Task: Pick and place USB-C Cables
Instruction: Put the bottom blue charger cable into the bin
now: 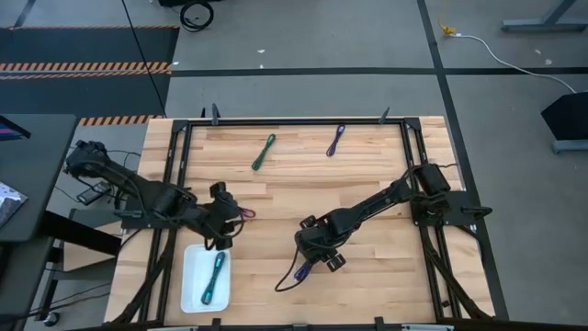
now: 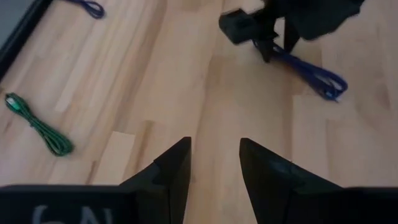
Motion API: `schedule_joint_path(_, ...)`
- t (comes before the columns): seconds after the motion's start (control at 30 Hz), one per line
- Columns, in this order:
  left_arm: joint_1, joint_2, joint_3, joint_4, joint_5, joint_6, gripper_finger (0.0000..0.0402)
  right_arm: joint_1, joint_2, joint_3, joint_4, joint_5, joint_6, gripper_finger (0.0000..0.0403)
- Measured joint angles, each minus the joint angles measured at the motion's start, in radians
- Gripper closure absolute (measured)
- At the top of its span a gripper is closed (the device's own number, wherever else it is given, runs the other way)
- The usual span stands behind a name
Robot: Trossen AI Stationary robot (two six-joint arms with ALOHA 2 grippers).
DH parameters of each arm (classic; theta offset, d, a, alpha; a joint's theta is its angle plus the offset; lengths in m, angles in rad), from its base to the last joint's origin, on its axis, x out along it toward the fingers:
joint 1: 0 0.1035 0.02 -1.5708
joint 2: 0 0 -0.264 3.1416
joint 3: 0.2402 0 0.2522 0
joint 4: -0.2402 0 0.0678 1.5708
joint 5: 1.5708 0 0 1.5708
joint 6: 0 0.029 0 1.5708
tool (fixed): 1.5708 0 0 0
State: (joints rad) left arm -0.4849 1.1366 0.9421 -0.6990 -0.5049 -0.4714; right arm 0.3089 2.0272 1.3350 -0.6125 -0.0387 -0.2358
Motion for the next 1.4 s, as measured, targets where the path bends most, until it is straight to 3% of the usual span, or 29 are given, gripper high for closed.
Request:
schedule_joint_path(0.27,-0.063,0.01,0.0,0.009,-0.033,-0.103,0.0257,0.004,-0.01,0.01,-0.01,0.052,0.001,0.0378)
schedule_joint_path(0.57,-0.109,0.009,0.0,0.016,-0.075,-0.157,0.0257,0.018,-0.01,0.06,-0.037,0.18,0.061,0.0376)
schedule_joint_path(1.03,-0.109,0.008,0.0,0.118,-0.056,-0.127,0.0257,0.112,-0.011,0.453,-0.155,0.498,0.054,0.0376)
schedule_joint_path(1.2,-0.104,0.008,0.0,0.198,-0.053,-0.055,0.0257,0.122,-0.012,0.531,-0.245,0.54,0.092,0.0376)
schedule_joint_path(1.4,-0.102,0.008,0.0,0.265,0.034,0.041,0.0254,0.073,-0.011,0.535,-0.352,0.49,0.178,0.0376)
